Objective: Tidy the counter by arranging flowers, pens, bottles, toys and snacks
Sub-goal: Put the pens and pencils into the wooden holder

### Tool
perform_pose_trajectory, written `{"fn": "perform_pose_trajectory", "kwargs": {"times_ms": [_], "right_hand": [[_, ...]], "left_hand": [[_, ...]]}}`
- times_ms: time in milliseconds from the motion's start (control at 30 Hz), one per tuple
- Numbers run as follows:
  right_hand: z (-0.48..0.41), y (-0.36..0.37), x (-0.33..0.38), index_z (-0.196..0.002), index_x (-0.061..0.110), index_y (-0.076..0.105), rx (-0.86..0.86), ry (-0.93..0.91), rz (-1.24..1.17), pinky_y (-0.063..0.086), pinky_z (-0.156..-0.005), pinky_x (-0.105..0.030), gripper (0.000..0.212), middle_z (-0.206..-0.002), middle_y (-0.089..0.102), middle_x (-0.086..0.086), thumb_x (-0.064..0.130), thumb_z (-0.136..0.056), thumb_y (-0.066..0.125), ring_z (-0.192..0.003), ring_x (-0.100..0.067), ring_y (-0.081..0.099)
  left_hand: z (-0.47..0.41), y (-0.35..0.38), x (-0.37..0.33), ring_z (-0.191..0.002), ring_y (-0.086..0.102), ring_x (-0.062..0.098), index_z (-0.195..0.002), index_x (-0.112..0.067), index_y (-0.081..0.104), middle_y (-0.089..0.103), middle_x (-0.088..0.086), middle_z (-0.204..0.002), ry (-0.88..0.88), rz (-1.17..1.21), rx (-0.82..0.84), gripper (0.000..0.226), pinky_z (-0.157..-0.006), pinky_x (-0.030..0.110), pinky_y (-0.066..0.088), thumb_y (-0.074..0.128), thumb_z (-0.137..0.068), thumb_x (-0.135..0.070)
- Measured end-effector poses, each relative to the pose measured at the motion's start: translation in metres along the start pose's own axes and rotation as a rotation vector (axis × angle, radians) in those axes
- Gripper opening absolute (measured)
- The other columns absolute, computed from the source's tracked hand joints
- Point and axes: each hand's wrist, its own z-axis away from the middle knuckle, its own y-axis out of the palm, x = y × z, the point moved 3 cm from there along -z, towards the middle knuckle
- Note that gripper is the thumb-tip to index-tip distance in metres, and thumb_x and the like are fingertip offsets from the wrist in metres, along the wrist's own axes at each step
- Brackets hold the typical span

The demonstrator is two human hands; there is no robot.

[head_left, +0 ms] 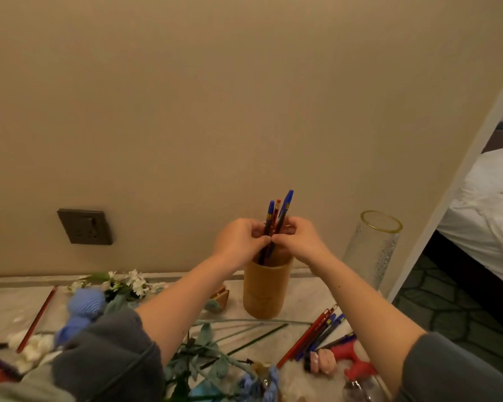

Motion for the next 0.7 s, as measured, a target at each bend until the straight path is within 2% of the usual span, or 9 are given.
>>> {"fn": "perform_pose_trajectory", "kwargs": {"times_ms": [67, 167, 200, 267, 333, 433, 567, 700], "right_hand": [[-0.002, 0.005, -0.013, -0.116, 0.009, 0.058, 0.073, 0.059, 0.042, 0.060, -0.067, -0.030, 0.031, -0.103, 0.068, -0.016, 0.000, -0.088, 0.064, -0.091, -0.028, 0.069], [-0.004, 0.009, -0.024, -0.110, 0.010, 0.054, 0.107, 0.071, 0.107, 0.057, -0.052, -0.029, 0.025, -0.101, 0.068, -0.020, -0.002, -0.089, 0.061, -0.077, -0.029, 0.069], [-0.005, 0.009, -0.026, -0.108, 0.013, 0.052, 0.106, 0.055, 0.138, 0.055, -0.049, -0.030, 0.025, -0.098, 0.068, -0.019, -0.001, -0.089, 0.060, -0.070, -0.028, 0.067], [-0.008, 0.011, -0.029, -0.113, 0.021, 0.047, 0.117, 0.017, 0.195, 0.053, -0.046, -0.031, 0.033, -0.091, 0.068, -0.016, 0.001, -0.090, 0.058, -0.059, -0.026, 0.063], [-0.009, 0.013, -0.033, -0.122, 0.022, 0.046, 0.136, -0.004, 0.223, 0.054, -0.046, -0.031, 0.038, -0.088, 0.068, -0.012, 0.003, -0.091, 0.056, -0.060, -0.024, 0.063], [-0.008, 0.015, -0.038, -0.120, 0.016, 0.047, 0.163, -0.032, 0.231, 0.055, -0.047, -0.027, 0.031, -0.087, 0.069, -0.004, 0.006, -0.092, 0.056, -0.070, -0.017, 0.066], [-0.005, 0.014, -0.041, -0.118, 0.015, 0.047, 0.193, -0.032, 0.177, 0.057, -0.052, -0.026, 0.029, -0.100, 0.069, -0.005, 0.006, -0.092, 0.058, -0.087, -0.018, 0.068], [0.003, 0.009, -0.040, -0.114, 0.017, 0.058, 0.162, -0.035, 0.081, 0.057, -0.055, -0.025, 0.027, -0.103, 0.069, -0.003, 0.003, -0.091, 0.059, -0.086, -0.014, 0.068]], "left_hand": [[0.002, 0.011, 0.012, -0.081, 0.066, 0.005, -0.097, -0.033, 0.071, 0.071, -0.015, -0.084, 0.012, -0.170, 0.017, 0.015, -0.068, 0.031, 0.056, 0.065, -0.085, -0.039], [0.008, 0.021, 0.020, -0.082, 0.066, 0.011, -0.099, -0.035, 0.067, 0.070, -0.013, -0.083, 0.171, -0.441, -0.082, 0.020, -0.054, 0.026, 0.042, 0.060, -0.084, -0.046], [0.010, 0.023, 0.021, -0.083, 0.065, 0.014, -0.101, -0.033, 0.066, 0.070, -0.011, -0.083, 0.224, -0.488, -0.120, 0.023, -0.056, 0.027, 0.042, 0.059, -0.084, -0.046], [0.014, 0.026, 0.024, -0.088, 0.060, 0.018, -0.107, -0.031, 0.066, 0.067, -0.008, -0.085, 0.292, -0.511, -0.169, 0.027, -0.070, 0.032, 0.043, 0.059, -0.085, -0.045], [0.017, 0.028, 0.028, -0.093, 0.054, 0.018, -0.114, -0.029, 0.064, 0.065, -0.006, -0.089, 0.302, -0.478, -0.187, 0.031, -0.083, 0.034, 0.038, 0.059, -0.087, -0.044], [0.021, 0.031, 0.033, -0.096, 0.053, 0.016, -0.111, -0.027, 0.062, 0.064, -0.008, -0.090, 0.303, -0.473, -0.170, 0.027, -0.087, 0.033, 0.032, 0.053, -0.092, -0.043], [0.024, 0.029, 0.034, -0.104, 0.053, 0.018, -0.124, -0.027, 0.059, 0.066, -0.003, -0.104, 0.268, -0.458, -0.136, 0.034, -0.093, 0.032, 0.029, 0.051, -0.095, -0.041], [0.027, 0.025, 0.031, -0.109, 0.053, 0.015, -0.127, -0.033, 0.056, 0.068, -0.008, -0.109, 0.226, -0.422, -0.116, 0.034, -0.095, 0.031, 0.028, 0.052, -0.095, -0.040]]}}
